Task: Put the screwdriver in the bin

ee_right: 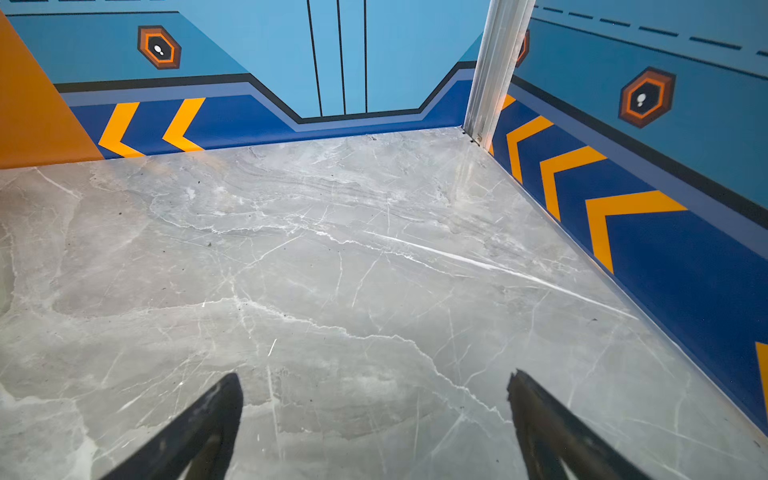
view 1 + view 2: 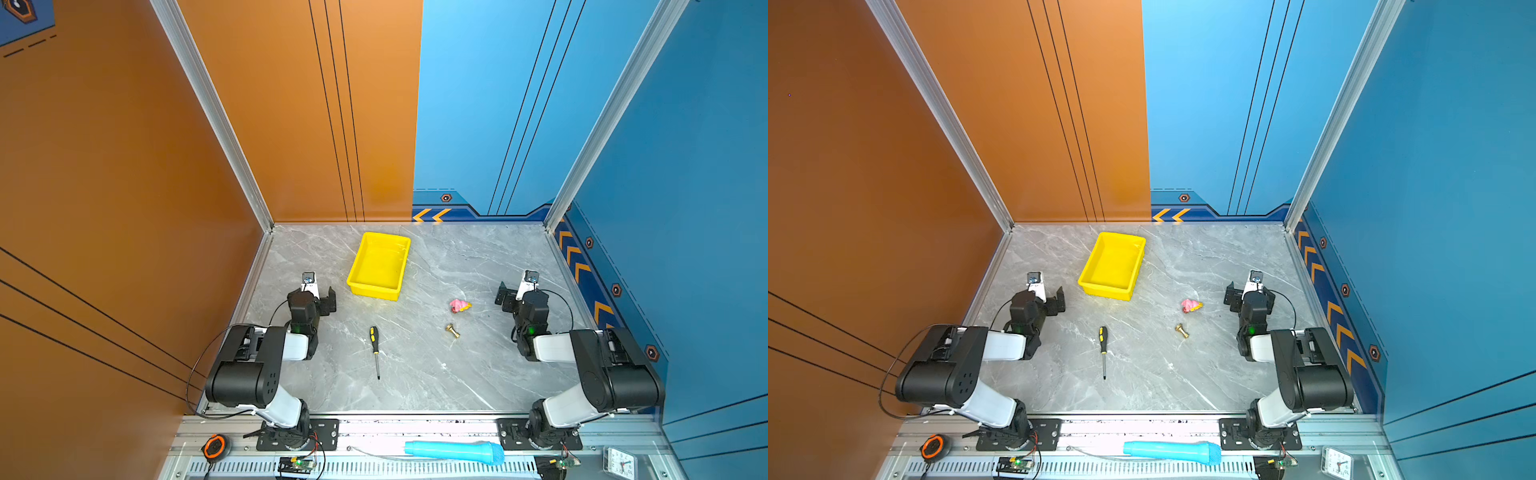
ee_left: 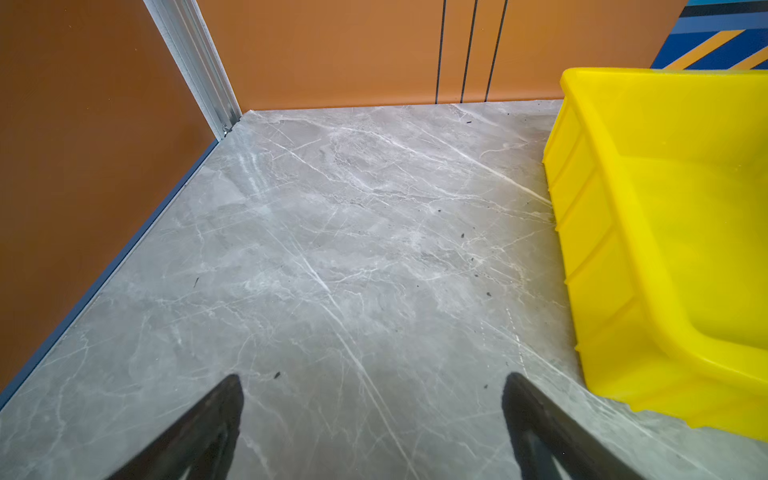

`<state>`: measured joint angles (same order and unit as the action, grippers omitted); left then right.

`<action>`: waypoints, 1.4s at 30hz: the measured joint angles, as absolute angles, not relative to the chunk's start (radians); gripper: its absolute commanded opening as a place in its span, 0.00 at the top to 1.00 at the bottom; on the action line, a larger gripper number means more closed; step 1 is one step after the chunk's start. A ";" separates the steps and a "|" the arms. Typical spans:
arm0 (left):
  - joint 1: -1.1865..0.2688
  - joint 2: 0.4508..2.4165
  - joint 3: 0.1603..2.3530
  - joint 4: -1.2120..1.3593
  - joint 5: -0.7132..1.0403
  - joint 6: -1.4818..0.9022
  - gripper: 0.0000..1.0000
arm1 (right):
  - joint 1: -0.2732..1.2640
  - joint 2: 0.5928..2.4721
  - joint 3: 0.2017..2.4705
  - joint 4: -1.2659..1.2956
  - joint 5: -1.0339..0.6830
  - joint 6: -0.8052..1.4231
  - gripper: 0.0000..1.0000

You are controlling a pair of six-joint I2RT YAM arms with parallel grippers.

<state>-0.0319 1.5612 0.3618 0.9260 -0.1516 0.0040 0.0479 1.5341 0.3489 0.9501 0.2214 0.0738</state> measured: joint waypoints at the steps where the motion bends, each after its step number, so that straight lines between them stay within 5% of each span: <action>1: -0.032 1.561 0.362 0.926 -0.150 0.004 0.02 | 0.048 1.534 0.349 0.950 0.221 0.074 0.00; 42: -0.032 1.561 0.363 0.924 -0.144 0.004 0.02 | 0.020 1.534 0.353 0.942 0.157 0.075 0.00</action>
